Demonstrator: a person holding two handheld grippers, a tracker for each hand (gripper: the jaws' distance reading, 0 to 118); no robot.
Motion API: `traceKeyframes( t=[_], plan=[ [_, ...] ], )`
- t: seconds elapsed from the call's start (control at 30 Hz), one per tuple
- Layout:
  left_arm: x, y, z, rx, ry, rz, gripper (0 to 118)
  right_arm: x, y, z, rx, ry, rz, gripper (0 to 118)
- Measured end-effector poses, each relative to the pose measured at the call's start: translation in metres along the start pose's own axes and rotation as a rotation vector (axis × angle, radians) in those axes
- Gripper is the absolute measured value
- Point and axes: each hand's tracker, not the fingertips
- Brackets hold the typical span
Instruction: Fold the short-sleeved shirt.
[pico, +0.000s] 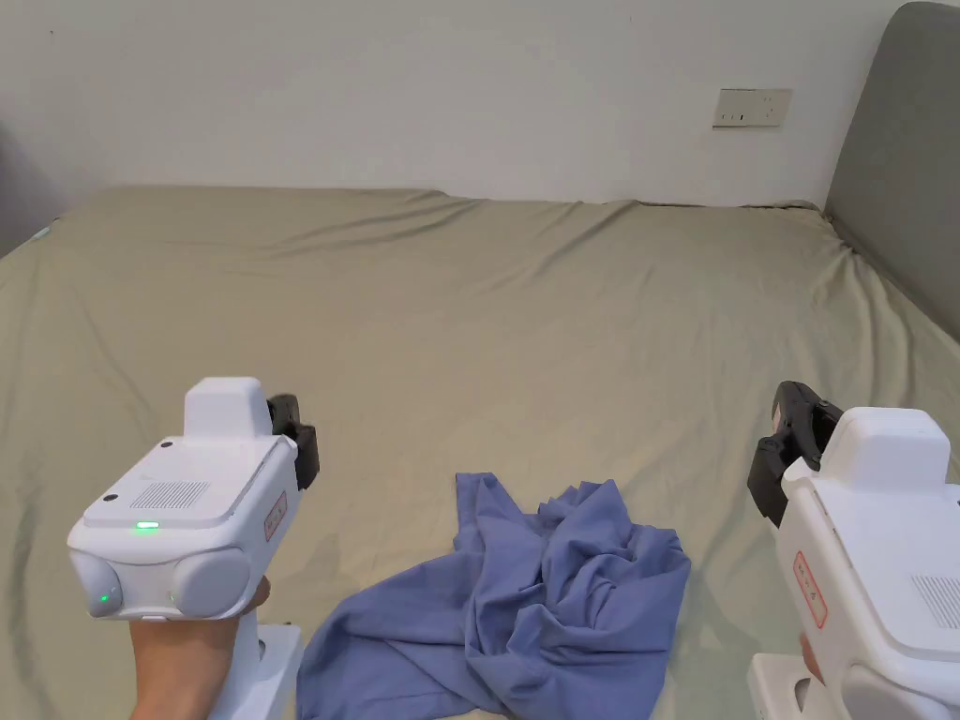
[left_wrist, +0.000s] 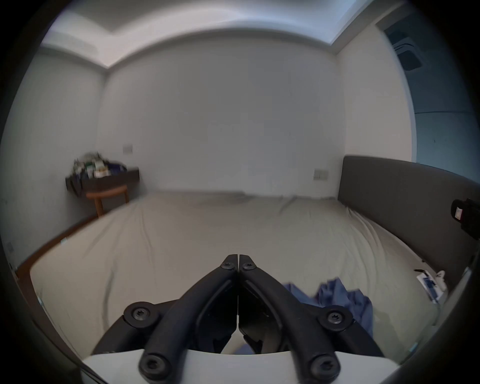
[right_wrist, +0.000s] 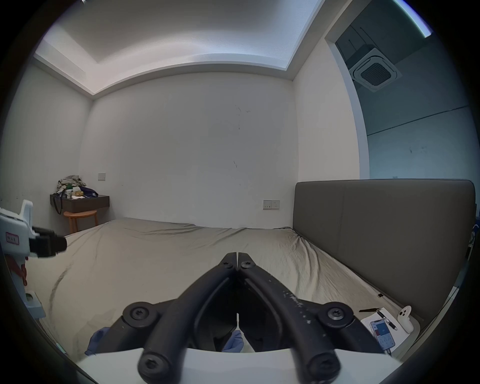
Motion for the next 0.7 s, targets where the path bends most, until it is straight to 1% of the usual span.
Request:
traceKeyframes(
  t=[0.1,0.3,0.43,0.47,0.5,0.53,0.57,0.6,0.63,0.67,0.7],
  plan=[
    [-0.011,-0.026,-0.013,-0.143,-0.064,0.067,0,0.001,-0.005,-0.001,-0.017,0.003,-0.002,1],
    [-0.013,-0.090,-0.030,-0.437,-0.104,0.077,0,0.005,-0.018,-0.003,-0.053,0.004,0.000,1],
    [-0.013,-0.125,-0.034,-0.541,-0.110,0.098,0,0.007,-0.027,-0.005,-0.080,-0.002,-0.001,1],
    [-0.012,-0.131,-0.036,-0.568,-0.103,0.106,3,0.009,-0.030,-0.005,-0.087,-0.001,-0.004,1],
    [-0.009,-0.137,-0.036,-0.590,-0.077,0.105,12,0.009,-0.032,-0.006,-0.095,-0.002,-0.005,1],
    [-0.008,-0.140,-0.038,-0.605,-0.070,0.105,40,0.010,-0.033,-0.007,-0.101,-0.002,-0.005,1],
    [-0.006,-0.145,-0.042,-0.626,-0.065,0.101,70,0.010,-0.035,-0.007,-0.107,-0.001,-0.004,1],
    [-0.004,-0.150,-0.045,-0.651,-0.056,0.091,93,0.010,-0.036,-0.008,-0.111,0.001,-0.003,1],
    [-0.001,-0.155,-0.048,-0.654,-0.032,0.085,109,0.011,-0.037,-0.009,-0.116,0.003,0.000,1],
    [0.002,-0.158,-0.049,-0.654,-0.009,0.078,109,0.011,-0.038,-0.009,-0.117,0.006,0.002,1],
    [0.005,-0.162,-0.051,-0.653,0.004,0.067,105,0.011,-0.039,-0.010,-0.117,0.008,0.006,1]
  ],
)
